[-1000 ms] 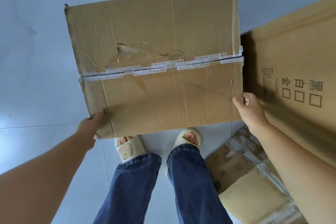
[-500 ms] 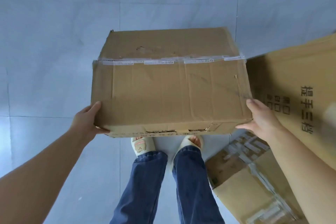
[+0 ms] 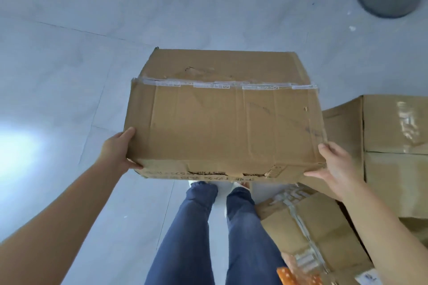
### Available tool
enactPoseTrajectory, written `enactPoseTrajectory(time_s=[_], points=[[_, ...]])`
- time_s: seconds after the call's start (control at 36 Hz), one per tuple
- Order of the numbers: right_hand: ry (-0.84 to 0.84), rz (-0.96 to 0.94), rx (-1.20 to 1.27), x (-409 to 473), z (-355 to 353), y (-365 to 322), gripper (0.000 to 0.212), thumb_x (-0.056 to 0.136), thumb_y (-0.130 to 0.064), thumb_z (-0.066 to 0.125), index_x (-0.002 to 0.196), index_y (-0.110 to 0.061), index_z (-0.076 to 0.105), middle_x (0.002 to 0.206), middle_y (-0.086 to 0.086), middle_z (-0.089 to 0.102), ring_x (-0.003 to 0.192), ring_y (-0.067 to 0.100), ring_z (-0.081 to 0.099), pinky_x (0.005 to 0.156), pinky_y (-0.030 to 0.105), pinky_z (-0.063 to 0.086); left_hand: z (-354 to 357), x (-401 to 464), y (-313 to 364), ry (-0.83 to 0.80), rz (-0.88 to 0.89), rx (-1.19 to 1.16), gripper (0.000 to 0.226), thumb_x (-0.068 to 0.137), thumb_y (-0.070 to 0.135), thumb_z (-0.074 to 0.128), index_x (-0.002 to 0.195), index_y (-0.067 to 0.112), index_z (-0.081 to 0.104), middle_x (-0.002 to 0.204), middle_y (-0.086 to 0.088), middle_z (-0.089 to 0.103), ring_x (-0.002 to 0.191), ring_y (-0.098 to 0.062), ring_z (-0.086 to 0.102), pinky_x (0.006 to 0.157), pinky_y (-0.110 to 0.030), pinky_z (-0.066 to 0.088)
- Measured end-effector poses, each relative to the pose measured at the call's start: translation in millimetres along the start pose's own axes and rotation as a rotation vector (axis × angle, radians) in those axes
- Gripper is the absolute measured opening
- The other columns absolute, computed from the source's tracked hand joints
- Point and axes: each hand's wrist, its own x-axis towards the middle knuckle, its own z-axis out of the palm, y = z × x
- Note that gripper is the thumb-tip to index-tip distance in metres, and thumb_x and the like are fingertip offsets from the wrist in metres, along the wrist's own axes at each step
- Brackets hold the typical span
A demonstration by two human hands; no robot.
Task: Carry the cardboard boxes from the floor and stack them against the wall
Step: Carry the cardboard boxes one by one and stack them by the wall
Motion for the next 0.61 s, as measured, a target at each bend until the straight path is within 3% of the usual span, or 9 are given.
enactPoseTrajectory(time_s=[0.08,0.17,0.25,0.33,0.39,0.56,0.61], points=[[-0.017,-0.052,-0.015,-34.9,-9.8,-24.9,0.042,0.1,-0.019,0.046,0.138,-0.001,0.042,0.142,0.009,0.043,0.132,0.031,0.04,0.088,0.067,0.045,-28.7,-40.8,-0.1,0.022,0.009,-0.055,0.043,0.096,0.028,0.054,0.135,0.012,0.047,0.133,-0.002,0.045,0.119,-0.031,0.043,0.084,-0.06,0.047],[-0.049,-0.112,-0.04,-66.1,-8.9,-48.2,0.036,0.1,-0.015,0.044,0.133,0.0,0.045,0.121,0.005,0.049,0.122,0.029,0.045,0.094,0.07,0.039,-56.0,-68.2,-12.4,0.034,-0.028,-0.173,0.042,0.095,0.029,0.054,0.133,0.012,0.047,0.137,-0.004,0.044,0.118,-0.034,0.042,0.089,-0.067,0.043],[-0.089,-0.18,-0.06,-87.4,-2.7,-66.0,0.036,0.101,-0.013,0.042,0.134,0.002,0.043,0.119,0.004,0.044,0.116,0.027,0.044,0.094,0.07,0.037,-77.8,-90.1,-25.5,0.073,-0.035,-0.269,0.042,0.095,0.027,0.056,0.133,0.012,0.047,0.14,-0.004,0.039,0.128,-0.034,0.036,0.084,-0.068,0.044],[-0.152,-0.219,-0.156,-98.5,8.3,-77.4,0.02,0.102,-0.014,0.041,0.111,-0.001,0.053,0.114,0.01,0.051,0.107,0.029,0.052,0.086,0.065,0.044,-98.4,-99.5,-39.0,0.1,-0.032,-0.28,0.043,0.094,0.023,0.057,0.135,0.013,0.047,0.139,-0.005,0.043,0.118,-0.032,0.042,0.067,-0.054,0.05],[-0.183,-0.232,-0.208,-104.3,20.4,-83.4,0.018,0.102,-0.014,0.041,0.095,-0.004,0.053,0.106,0.013,0.055,0.099,0.03,0.055,0.082,0.062,0.047,-111.9,-105.1,-44.0,0.113,-0.043,-0.308,0.044,0.094,0.024,0.056,0.136,0.012,0.046,0.131,-0.006,0.047,0.121,-0.035,0.045,0.066,-0.049,0.049],[-0.262,-0.261,-0.335,-123.7,83.2,-93.7,0.02,0.101,-0.013,0.043,0.089,-0.003,0.055,0.105,0.016,0.055,0.101,0.033,0.054,0.082,0.064,0.049,-169.2,-107.9,-49.9,0.215,-0.118,-0.511,0.049,0.095,0.026,0.055,0.139,0.008,0.042,0.149,-0.006,0.034,0.133,-0.04,0.033,0.087,-0.068,0.042],[-0.293,-0.27,-0.359,-132.3,112.0,-95.7,0.021,0.101,-0.012,0.042,0.087,-0.005,0.056,0.102,0.015,0.056,0.099,0.033,0.054,0.081,0.063,0.049,-193.6,-99.1,-51.4,0.231,-0.126,-0.532,0.049,0.096,0.026,0.054,0.138,0.006,0.041,0.15,-0.007,0.034,0.133,-0.04,0.033,0.088,-0.069,0.041]])
